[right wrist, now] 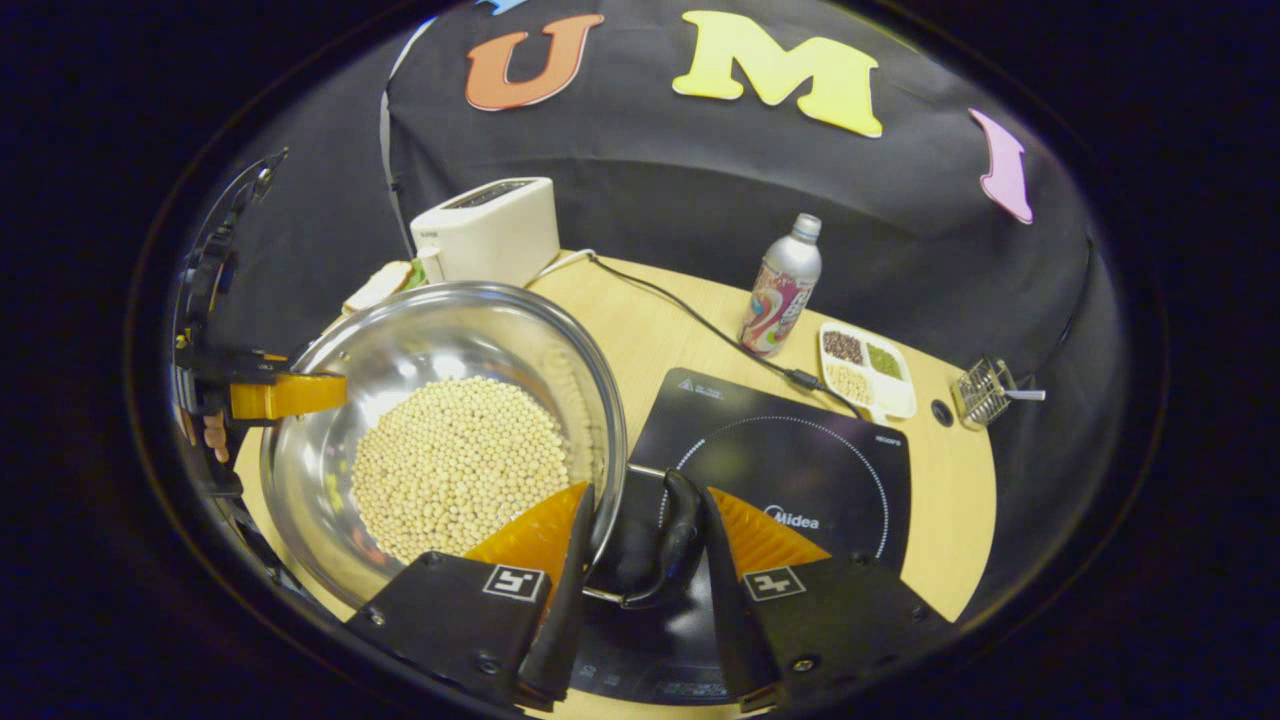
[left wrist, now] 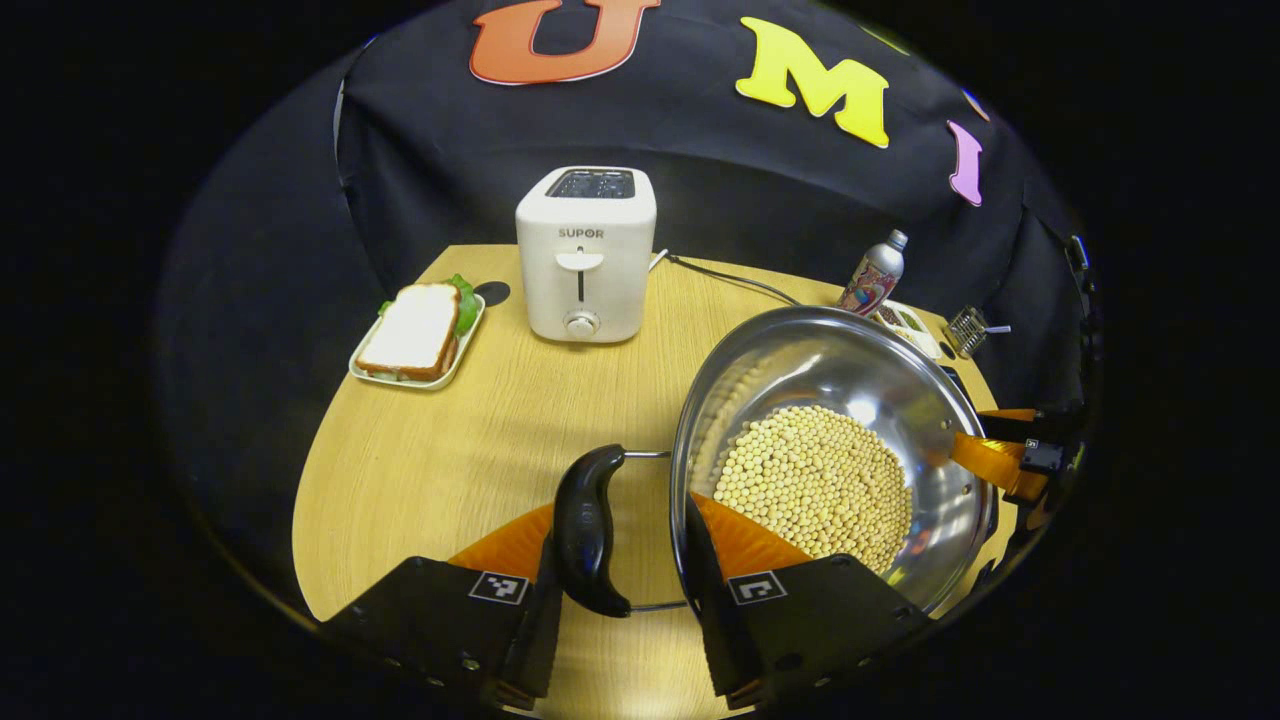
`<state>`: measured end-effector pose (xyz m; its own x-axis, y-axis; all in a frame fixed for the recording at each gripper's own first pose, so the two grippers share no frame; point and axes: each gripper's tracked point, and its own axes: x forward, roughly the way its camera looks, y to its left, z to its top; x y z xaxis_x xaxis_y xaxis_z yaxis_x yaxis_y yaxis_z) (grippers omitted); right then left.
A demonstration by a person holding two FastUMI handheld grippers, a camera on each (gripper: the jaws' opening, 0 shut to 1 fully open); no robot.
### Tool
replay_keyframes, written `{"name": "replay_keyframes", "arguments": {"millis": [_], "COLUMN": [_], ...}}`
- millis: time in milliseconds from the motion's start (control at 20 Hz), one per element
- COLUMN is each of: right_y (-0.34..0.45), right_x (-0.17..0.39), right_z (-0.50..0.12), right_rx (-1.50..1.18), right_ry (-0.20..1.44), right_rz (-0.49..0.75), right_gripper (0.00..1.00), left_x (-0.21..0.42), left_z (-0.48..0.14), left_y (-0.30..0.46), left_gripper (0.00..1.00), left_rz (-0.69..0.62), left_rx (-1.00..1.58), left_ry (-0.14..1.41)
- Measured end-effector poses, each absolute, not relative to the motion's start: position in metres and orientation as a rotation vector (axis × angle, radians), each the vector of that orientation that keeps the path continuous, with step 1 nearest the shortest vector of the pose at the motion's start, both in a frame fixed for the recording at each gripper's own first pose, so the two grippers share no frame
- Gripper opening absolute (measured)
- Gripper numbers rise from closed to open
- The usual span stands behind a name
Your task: First push the handle of the pot to place it horizontally, then grasp the pot with both hands and set it on the induction cooktop.
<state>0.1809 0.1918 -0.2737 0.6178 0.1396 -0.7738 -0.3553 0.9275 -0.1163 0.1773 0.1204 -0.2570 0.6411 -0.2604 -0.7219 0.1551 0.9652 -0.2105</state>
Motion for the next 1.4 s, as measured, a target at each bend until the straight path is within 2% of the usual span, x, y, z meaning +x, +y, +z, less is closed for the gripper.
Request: {"name": "replay_keyframes", "arguments": {"millis": [100,350,550,750,850,950,1150,1400], "right_y": [0.187,0.164,0.135,0.096,0.073,0.05,0.006,-0.033], "right_x": [0.174,0.163,0.158,0.162,0.167,0.173,0.184,0.199], "right_z": [-0.253,-0.2,-0.167,-0.147,-0.144,-0.141,-0.147,-0.174], "right_rx": [-0.269,-0.279,-0.28,-0.275,-0.256,-0.253,-0.26,-0.222], "right_ry": [0.851,0.808,0.787,0.778,0.781,0.785,0.787,0.825], "right_rz": [0.294,0.297,0.292,0.278,0.267,0.252,0.215,0.196], "right_gripper": [0.56,0.58,0.56,0.58,0.6,0.58,0.56,0.58], "left_x": [0.165,0.142,0.137,0.14,0.143,0.148,0.155,0.168], "left_z": [-0.234,-0.185,-0.146,-0.126,-0.116,-0.112,-0.126,-0.142], "left_y": [0.123,0.128,0.097,0.058,0.036,0.013,-0.036,-0.075], "left_gripper": [0.57,0.57,0.57,0.57,0.57,0.57,0.57,0.57], "left_rz": [-0.237,-0.246,-0.254,-0.271,-0.279,-0.291,-0.328,-0.339], "left_rx": [-0.133,-0.139,-0.113,-0.1,-0.081,-0.075,-0.086,-0.044], "left_ry": [0.822,0.787,0.746,0.737,0.722,0.713,0.74,0.759]}}
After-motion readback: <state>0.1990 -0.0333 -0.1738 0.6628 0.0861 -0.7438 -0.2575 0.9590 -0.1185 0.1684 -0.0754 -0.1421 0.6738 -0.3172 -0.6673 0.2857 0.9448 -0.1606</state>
